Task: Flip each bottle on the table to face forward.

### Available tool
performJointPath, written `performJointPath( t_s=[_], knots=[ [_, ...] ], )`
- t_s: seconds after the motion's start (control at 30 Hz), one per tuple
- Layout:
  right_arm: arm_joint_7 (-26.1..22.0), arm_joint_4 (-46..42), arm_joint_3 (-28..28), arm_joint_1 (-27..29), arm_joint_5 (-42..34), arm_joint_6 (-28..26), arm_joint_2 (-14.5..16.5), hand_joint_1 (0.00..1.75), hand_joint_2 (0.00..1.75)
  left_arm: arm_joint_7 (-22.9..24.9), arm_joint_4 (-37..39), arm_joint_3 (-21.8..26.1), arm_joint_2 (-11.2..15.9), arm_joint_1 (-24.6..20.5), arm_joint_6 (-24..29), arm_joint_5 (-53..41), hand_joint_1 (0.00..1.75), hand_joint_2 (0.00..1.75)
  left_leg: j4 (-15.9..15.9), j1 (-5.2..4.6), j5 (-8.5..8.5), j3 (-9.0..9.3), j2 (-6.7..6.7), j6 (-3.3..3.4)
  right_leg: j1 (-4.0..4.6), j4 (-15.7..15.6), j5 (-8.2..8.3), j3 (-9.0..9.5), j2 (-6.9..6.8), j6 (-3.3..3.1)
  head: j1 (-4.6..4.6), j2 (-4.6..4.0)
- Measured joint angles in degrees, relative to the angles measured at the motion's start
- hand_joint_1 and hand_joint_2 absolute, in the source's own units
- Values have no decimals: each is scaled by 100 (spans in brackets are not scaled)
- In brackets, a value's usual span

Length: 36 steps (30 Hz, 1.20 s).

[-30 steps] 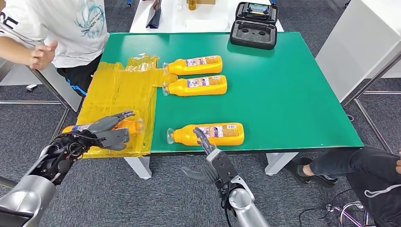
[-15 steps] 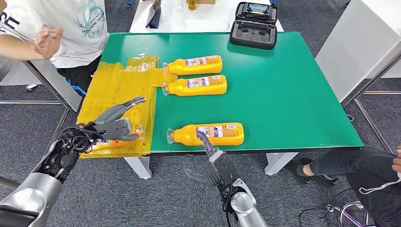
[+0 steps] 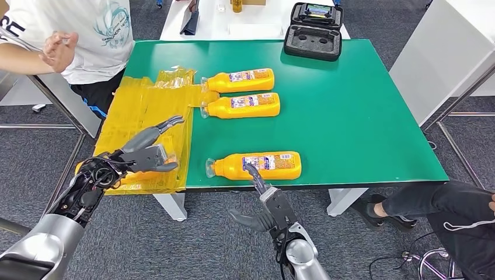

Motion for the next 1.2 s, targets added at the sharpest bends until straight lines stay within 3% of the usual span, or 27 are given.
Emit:
performJointPath(
  t_s=[0.27, 0.57, 0.67, 0.8, 1.03, 1.2],
  knots=[
    [46, -247, -42, 129, 210, -17, 4, 0, 175, -126, -665, 474, -306, 464, 512, 977, 0, 175, 0, -1, -2, -2, 1, 1, -1, 0, 0, -3, 1, 0, -1, 0],
    [265, -637, -50, 9, 625, -241, -257, 0, 175, -345, -1923, 1197, -962, 1551, 2052, 2346, 0, 175, 0, -5, -4, -12, 1, 3, -4, -3, -1, -8, 0, 1, -1, 0],
    [324, -622, -14, -299, 662, -347, -477, 0, 175, -551, -2149, 1224, -1093, 1868, 2655, 2630, 0, 175, 0, -6, -3, -13, 1, 4, -5, -3, 1, -8, 0, 2, -3, 0],
    [530, -426, 99, -978, 682, -342, -805, 0, 175, -731, -2298, 1221, -1252, 2165, 2985, 3037, 0, 175, 1, -7, 0, -13, 1, 5, -5, -3, 3, -8, 0, 4, -2, 0],
    [963, 527, 435, -2230, 559, 238, -1342, 0, 175, -795, -2329, 1191, -1328, 2266, 3146, 3279, 0, 175, 3, -7, 5, -14, -1, 9, -5, -2, 7, -8, -3, 8, -2, 0],
    [1008, 1070, 545, -2637, -22, 759, -1655, 0, 175, -845, -2266, 1172, -1328, 2193, 3157, 3315, 0, 175, 4, -7, 4, -14, -5, 9, -5, -2, 6, -9, -4, 9, -2, 0]
  ],
)
